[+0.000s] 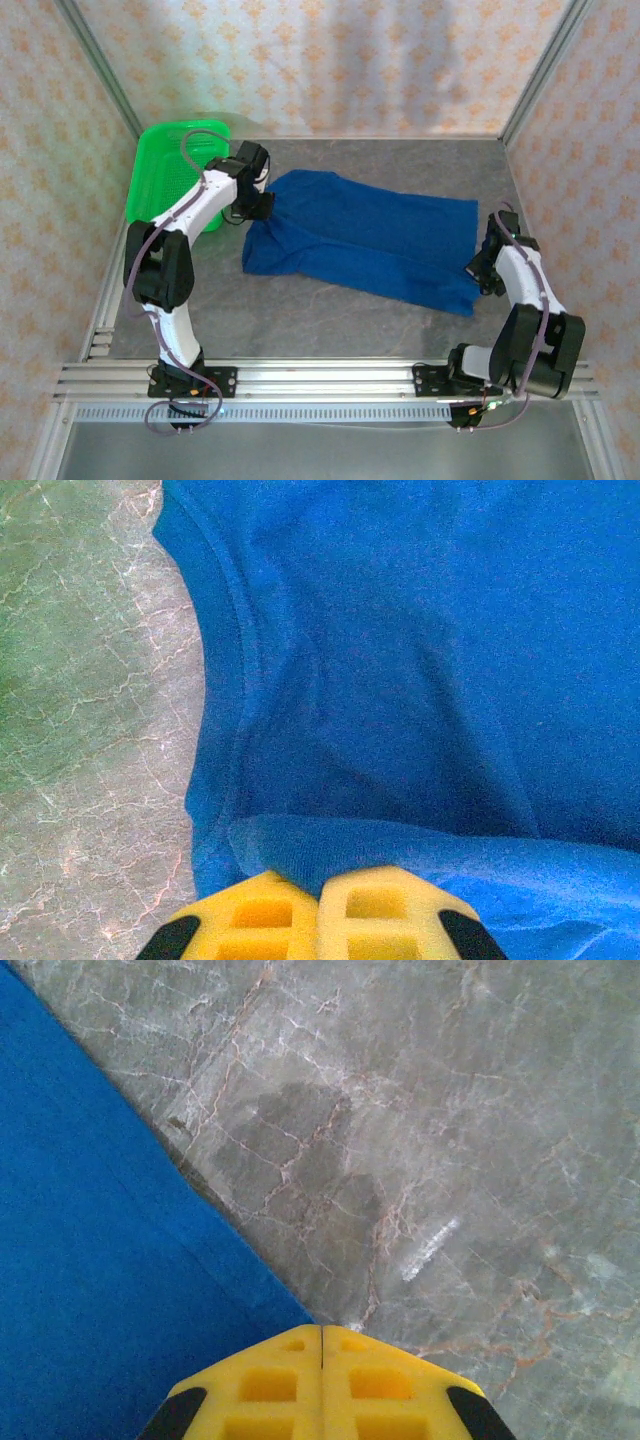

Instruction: Fold and stack the t-shirts

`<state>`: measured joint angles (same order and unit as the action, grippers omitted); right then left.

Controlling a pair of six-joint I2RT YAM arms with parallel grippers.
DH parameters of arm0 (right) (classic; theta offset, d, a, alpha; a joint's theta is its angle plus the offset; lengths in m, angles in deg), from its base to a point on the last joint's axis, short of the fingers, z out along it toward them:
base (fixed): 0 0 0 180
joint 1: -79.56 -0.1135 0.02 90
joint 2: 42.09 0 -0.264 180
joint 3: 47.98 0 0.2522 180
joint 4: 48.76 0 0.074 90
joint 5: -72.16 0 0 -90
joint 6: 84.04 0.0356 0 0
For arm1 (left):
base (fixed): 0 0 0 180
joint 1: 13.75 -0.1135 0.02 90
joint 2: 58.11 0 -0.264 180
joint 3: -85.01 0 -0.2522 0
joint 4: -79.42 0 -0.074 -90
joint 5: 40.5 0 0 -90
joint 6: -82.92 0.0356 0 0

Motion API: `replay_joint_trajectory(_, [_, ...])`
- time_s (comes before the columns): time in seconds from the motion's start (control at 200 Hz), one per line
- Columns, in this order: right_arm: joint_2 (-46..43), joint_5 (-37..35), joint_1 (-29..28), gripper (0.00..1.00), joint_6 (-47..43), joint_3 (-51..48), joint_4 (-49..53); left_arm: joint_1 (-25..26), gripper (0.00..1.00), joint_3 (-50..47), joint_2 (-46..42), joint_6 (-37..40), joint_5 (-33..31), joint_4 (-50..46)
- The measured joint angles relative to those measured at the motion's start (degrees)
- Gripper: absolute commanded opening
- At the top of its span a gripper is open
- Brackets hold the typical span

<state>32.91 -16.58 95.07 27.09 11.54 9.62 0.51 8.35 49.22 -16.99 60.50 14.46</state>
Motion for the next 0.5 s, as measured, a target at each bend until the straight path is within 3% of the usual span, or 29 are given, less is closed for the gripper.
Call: replay_joint_trajectory(0.5, [8.46,0.44,0.00,0.00,-1.01,1.90,-5.03,0.00,0.00,1.86,3.50,-0.02,-1.16,-0.02])
